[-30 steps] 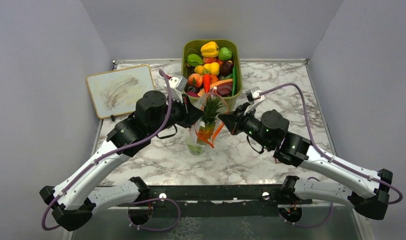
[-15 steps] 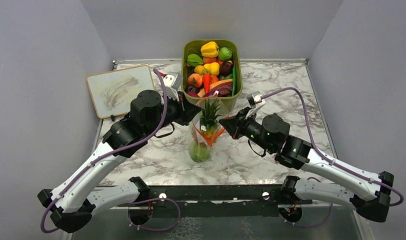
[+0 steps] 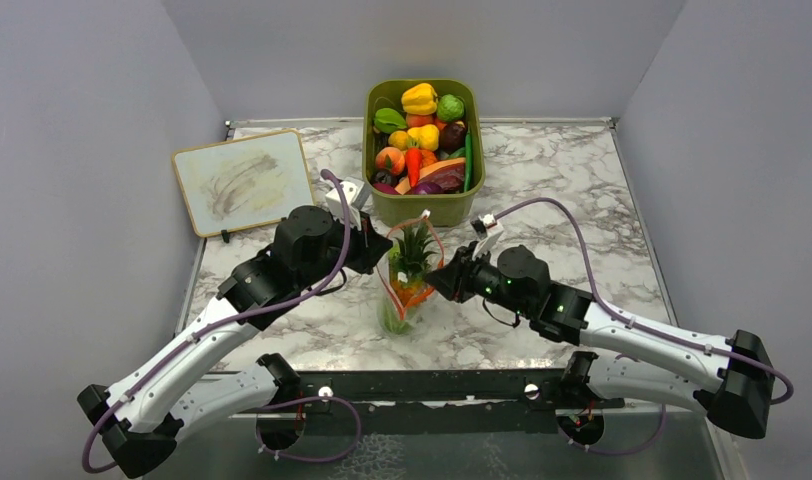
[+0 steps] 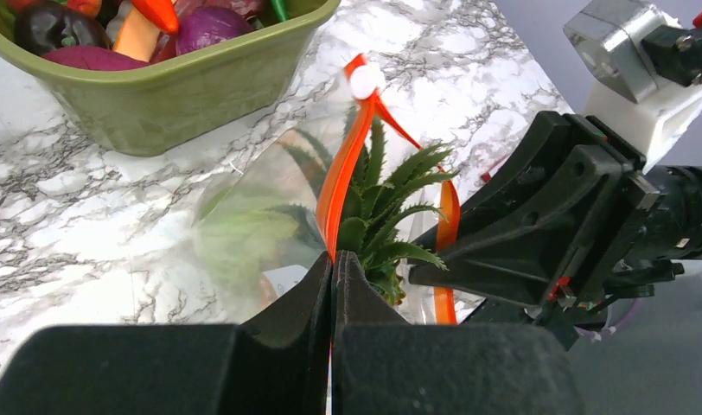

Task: Place the food in the zip-top bag and seal the zipper
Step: Adjust the zipper food storage bag at the center of the board.

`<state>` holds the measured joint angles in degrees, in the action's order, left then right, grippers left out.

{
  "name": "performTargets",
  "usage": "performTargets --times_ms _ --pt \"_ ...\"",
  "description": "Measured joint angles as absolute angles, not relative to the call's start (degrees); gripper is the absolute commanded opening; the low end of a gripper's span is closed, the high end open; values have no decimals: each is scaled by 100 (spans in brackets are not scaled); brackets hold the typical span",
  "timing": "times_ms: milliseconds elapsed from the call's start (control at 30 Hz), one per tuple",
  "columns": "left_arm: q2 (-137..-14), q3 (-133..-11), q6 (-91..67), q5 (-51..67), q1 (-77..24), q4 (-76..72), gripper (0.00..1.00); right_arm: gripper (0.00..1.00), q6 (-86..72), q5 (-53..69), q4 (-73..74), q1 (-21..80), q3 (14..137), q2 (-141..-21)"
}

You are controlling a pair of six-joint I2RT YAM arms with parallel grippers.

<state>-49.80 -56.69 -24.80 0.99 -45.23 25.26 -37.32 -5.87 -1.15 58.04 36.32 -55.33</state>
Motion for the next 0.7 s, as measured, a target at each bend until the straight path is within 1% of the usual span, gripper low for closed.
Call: performTargets --times_ms 100,133,167,233,333,433,567,700 --pt "-4969 -5677 -2408 110 -4521 2521 0 39 -3699 -543 47 5804 3800 -5544" --pt "-4971 -5677 -2399 128 -4521 2523 0 43 -3682 -552 145 5804 3931 -5542" --pt "-4971 -5677 -2388 154 -4521 2521 0 44 -3649 -569 279 5804 4095 -5529" --pt "-4971 -5677 -2383 204 -4521 2512 0 43 -3559 -637 552 5804 4427 -5439" --pt "-4971 -5677 -2383 239 -4521 2493 0 39 -3465 -766 923 5804 4886 -5227" --pt "-4984 -5677 -2383 292 -4521 2484 0 39 -3422 -766 1057 5802 5264 -5127" --pt "-5015 -5677 -2386 373 -4521 2421 0 41 -3428 -611 1066 5800 5463 -5439" --pt "-5017 -5677 -2386 412 -4521 2355 0 39 -3454 -639 1149 5800 5524 -5937"
